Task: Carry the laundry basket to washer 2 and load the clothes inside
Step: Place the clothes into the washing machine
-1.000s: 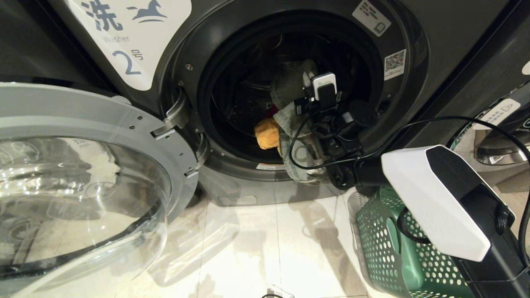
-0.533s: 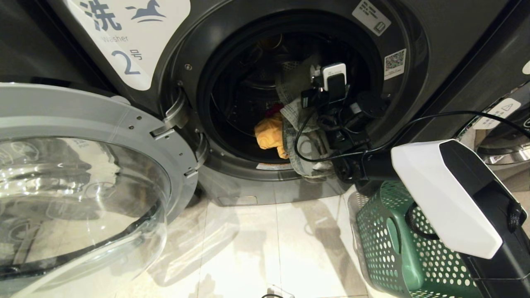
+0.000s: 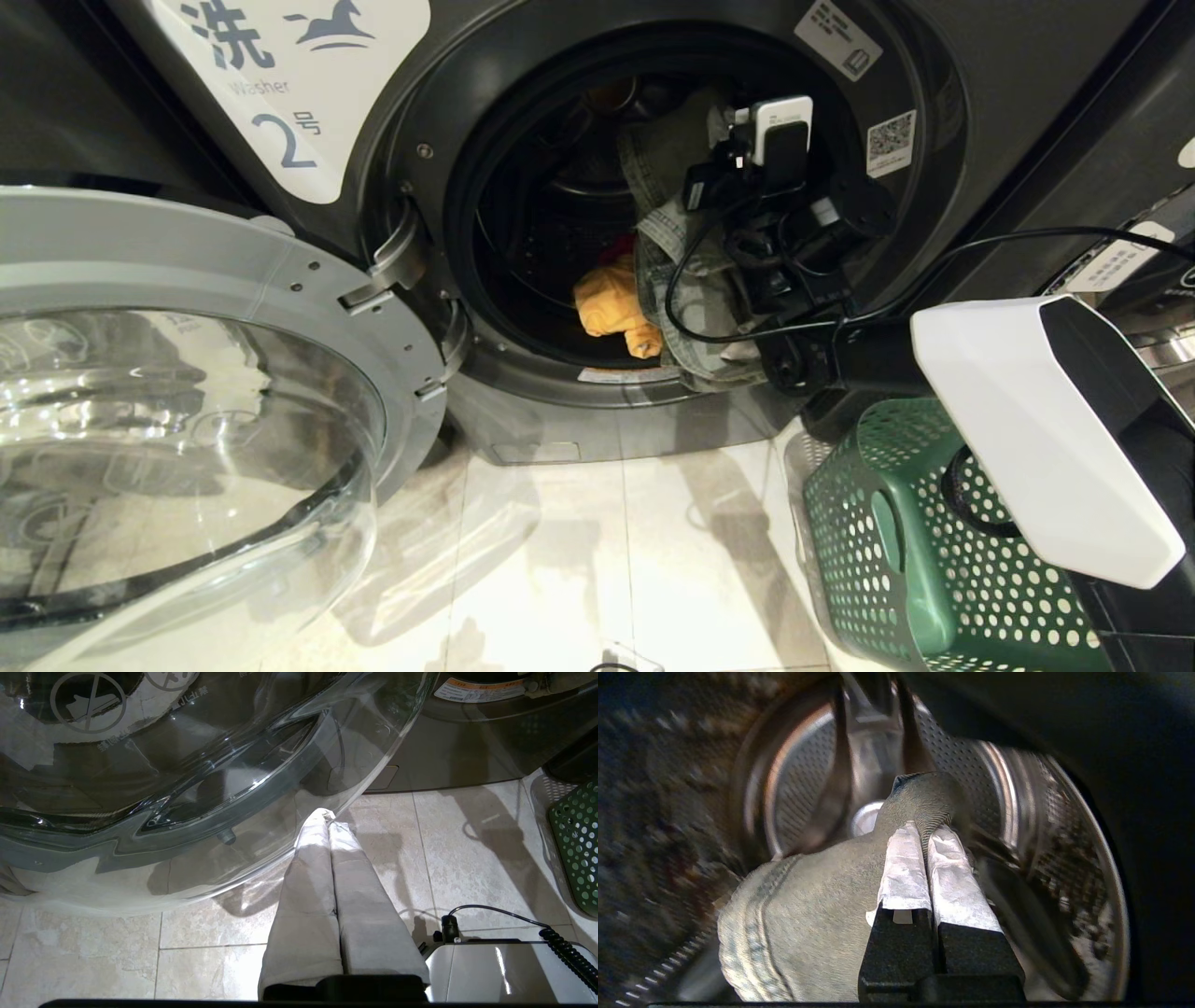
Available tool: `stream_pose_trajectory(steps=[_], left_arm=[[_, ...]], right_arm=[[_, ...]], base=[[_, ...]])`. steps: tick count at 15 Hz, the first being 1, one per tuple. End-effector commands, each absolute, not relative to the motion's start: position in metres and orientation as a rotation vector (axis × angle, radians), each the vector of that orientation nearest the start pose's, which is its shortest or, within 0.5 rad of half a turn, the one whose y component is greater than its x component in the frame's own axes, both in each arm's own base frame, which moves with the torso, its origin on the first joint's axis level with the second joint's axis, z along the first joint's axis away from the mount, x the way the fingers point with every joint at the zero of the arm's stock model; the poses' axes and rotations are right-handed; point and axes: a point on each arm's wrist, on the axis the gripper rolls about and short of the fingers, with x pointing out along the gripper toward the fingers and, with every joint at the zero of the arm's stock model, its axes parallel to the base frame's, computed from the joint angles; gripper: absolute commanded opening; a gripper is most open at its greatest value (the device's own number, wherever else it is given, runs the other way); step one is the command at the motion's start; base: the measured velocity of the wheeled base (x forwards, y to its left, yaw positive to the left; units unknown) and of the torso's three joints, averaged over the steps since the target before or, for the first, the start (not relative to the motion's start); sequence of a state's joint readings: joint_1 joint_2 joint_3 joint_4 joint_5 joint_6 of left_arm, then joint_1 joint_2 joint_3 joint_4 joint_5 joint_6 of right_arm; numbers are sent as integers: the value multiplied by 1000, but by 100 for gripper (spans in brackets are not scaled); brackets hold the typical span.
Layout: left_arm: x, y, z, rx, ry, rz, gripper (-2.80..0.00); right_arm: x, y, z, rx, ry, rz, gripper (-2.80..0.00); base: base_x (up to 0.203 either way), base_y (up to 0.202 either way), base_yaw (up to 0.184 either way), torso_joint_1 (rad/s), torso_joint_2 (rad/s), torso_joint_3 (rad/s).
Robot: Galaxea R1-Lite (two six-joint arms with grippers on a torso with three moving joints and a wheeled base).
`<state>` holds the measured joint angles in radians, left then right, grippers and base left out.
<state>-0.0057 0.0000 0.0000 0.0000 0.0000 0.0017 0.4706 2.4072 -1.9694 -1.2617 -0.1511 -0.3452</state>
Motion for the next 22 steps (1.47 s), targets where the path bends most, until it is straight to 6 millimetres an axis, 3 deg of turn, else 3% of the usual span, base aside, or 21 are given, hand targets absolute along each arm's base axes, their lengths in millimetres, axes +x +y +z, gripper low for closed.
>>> stream_pose_trajectory(steps=[1, 6, 11, 22], left_arm=[[-23, 0, 75, 2, 0, -6, -280], [-23, 0, 75, 2, 0, -6, -280], [-23, 0, 75, 2, 0, -6, -280], [-23, 0, 75, 2, 0, -6, -280]], right_arm=[[420, 223, 282, -38, -844, 186, -280], [409, 240, 286, -12, -835, 230, -280], [401, 242, 296, -7, -838, 241, -280], [421, 238, 276, -74, -722, 217, -280]], base=[[0, 0, 0, 0, 0, 0], [0, 0, 0, 0, 0, 0], [0, 0, 0, 0, 0, 0], [0, 0, 0, 0, 0, 0]])
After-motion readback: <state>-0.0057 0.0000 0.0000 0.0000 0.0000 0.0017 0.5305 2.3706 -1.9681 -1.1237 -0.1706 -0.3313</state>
